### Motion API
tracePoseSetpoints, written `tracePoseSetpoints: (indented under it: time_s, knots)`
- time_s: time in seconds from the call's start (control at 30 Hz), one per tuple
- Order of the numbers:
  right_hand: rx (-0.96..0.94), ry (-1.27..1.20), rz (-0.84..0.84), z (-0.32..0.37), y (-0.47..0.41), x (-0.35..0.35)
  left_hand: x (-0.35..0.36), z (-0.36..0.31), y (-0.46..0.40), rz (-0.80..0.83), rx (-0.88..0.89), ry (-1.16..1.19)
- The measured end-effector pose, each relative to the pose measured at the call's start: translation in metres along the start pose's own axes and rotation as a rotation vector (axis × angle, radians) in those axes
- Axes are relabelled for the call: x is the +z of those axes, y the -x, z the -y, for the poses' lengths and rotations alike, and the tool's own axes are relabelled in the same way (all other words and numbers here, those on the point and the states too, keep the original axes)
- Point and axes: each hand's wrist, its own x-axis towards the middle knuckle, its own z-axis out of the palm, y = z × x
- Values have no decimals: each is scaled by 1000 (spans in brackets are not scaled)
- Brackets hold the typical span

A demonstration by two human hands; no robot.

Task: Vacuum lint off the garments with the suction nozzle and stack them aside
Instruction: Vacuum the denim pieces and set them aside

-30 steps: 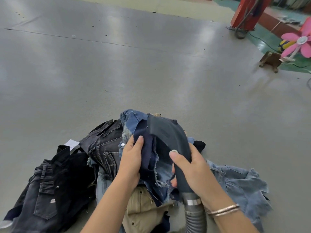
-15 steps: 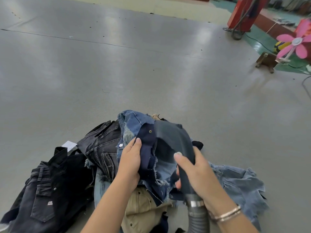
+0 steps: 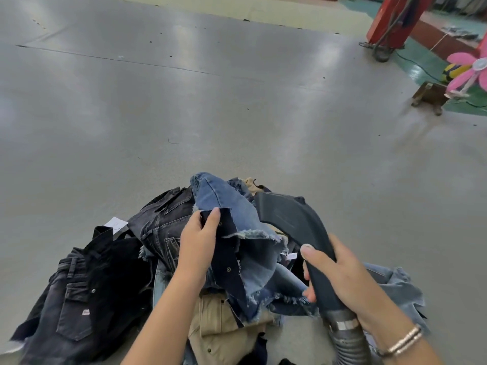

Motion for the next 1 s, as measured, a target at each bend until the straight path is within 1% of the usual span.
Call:
tracePoseSetpoints:
  time_s: [0.1,0.17,0.27,0.37,0.43,0.5,0.53,0.6,0.7,0.77,0.83,0.9,0.93,1.0]
  knots:
    - [-22,-20,67,3,2,5,2,-2,1,-49,33,55]
    - [-21,-27,125,3,4,8,2,-4,1,-21,45,99]
    - [-6,-11,199,2,4,13,1,-4,4,51,110,69]
    - [-9,-35,172,5,-3,17,0,-3,6,106,133,36]
    - [-22,-88,125,8,-9,15,-1,-3,7,134,119,67]
    - [-16,-145,112,8,-9,8,-2,-3,7,158,100,105]
    - [-8,-167,135,6,-8,5,-2,-4,7,166,98,119]
    - [26,-169,232,1,-1,1,-2,-4,7,162,103,121]
    - [61,-97,344,-5,4,4,-2,-3,5,165,88,127]
    - [55,-96,329,-2,0,10,-2,-3,5,200,50,186]
    - [19,-141,258,3,-5,13,-2,-3,8,244,44,234]
    - [-3,-185,194,6,-7,13,-2,-3,9,252,41,257]
    - [-3,-194,191,7,-6,11,-3,-3,9,244,32,281]
    - [18,-182,249,3,0,9,-3,-4,7,227,11,341]
